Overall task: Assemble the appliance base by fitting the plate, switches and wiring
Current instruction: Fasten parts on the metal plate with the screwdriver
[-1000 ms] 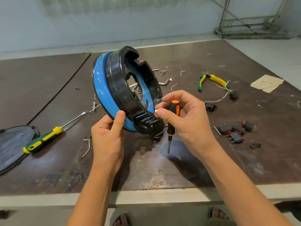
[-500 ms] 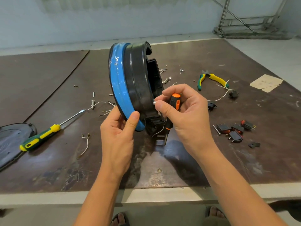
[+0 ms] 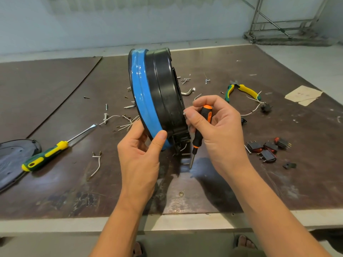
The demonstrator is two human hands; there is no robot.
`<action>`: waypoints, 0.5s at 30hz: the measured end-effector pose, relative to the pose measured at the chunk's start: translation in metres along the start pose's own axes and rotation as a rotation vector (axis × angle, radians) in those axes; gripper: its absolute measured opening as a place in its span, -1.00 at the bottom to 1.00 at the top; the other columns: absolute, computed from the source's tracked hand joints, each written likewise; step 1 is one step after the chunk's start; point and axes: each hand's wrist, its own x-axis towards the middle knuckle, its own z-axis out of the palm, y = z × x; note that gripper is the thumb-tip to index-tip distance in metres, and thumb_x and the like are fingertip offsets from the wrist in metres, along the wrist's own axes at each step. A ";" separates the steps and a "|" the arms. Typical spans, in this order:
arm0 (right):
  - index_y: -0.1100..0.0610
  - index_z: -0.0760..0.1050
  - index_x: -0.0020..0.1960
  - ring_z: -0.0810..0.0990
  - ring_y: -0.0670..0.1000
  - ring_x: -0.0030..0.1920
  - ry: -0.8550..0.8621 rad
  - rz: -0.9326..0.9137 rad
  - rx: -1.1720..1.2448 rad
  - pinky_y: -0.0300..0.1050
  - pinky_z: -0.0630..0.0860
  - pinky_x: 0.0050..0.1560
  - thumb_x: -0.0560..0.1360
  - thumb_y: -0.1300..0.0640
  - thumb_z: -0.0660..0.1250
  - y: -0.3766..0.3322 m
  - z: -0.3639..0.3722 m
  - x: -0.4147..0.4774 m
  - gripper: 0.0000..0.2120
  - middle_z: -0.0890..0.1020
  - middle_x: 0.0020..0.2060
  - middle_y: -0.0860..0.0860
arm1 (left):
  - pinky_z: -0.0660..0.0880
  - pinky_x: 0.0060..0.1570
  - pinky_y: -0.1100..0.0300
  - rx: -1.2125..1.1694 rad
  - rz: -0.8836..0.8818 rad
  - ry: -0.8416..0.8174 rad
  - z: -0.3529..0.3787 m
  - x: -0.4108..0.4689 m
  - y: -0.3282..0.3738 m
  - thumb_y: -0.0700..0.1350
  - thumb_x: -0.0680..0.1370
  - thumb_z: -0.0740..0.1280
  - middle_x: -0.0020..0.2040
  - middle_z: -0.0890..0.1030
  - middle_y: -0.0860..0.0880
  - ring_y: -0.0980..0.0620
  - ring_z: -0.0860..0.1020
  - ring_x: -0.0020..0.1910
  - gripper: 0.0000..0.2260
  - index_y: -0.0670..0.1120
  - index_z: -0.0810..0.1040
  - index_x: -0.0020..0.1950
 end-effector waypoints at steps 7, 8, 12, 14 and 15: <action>0.18 0.54 0.00 0.62 -0.05 -0.25 -0.027 -0.038 -0.091 -0.19 0.56 -0.17 0.49 0.34 0.46 0.002 -0.010 0.003 -0.84 0.67 -0.24 0.01 | 0.60 0.07 0.16 -0.056 -0.029 0.029 0.004 0.000 0.005 -0.24 0.56 0.41 0.07 0.68 -0.02 -0.04 0.64 0.09 -0.74 -0.01 0.61 0.21; 0.17 0.55 0.00 0.64 -0.05 -0.21 -0.037 -0.045 -0.113 -0.20 0.57 -0.14 0.48 0.33 0.47 0.002 -0.011 0.002 -0.83 0.68 -0.22 0.01 | 0.60 0.06 0.15 -0.076 -0.042 0.037 0.005 -0.001 0.006 -0.21 0.55 0.42 0.05 0.69 -0.02 -0.05 0.65 0.08 -0.77 -0.01 0.62 0.19; 0.15 0.56 -0.02 0.68 -0.04 -0.14 -0.048 -0.095 -0.148 -0.21 0.58 -0.06 0.45 0.32 0.50 0.003 -0.012 0.001 -0.82 0.69 -0.20 0.02 | 0.61 0.05 0.13 -0.091 -0.062 0.039 0.006 0.000 0.011 -0.06 0.51 0.45 0.04 0.69 -0.04 -0.06 0.66 0.06 -0.78 0.01 0.63 0.16; 0.14 0.56 -0.02 0.68 -0.05 -0.14 -0.064 -0.088 -0.136 -0.25 0.58 -0.07 0.44 0.32 0.50 0.003 -0.013 0.001 -0.81 0.68 -0.21 -0.02 | 0.62 0.05 0.10 -0.063 -0.067 0.049 0.006 0.000 0.011 -0.07 0.53 0.44 0.04 0.69 -0.04 -0.08 0.65 0.06 -0.79 0.01 0.63 0.16; 0.13 0.56 -0.02 0.67 -0.06 -0.15 -0.070 -0.068 -0.122 -0.26 0.57 -0.08 0.44 0.32 0.50 0.002 -0.014 0.001 -0.80 0.68 -0.22 -0.04 | 0.63 0.05 0.08 -0.048 -0.067 0.054 0.005 0.001 0.011 -0.08 0.54 0.43 0.03 0.69 -0.04 -0.09 0.65 0.05 -0.80 -0.01 0.63 0.16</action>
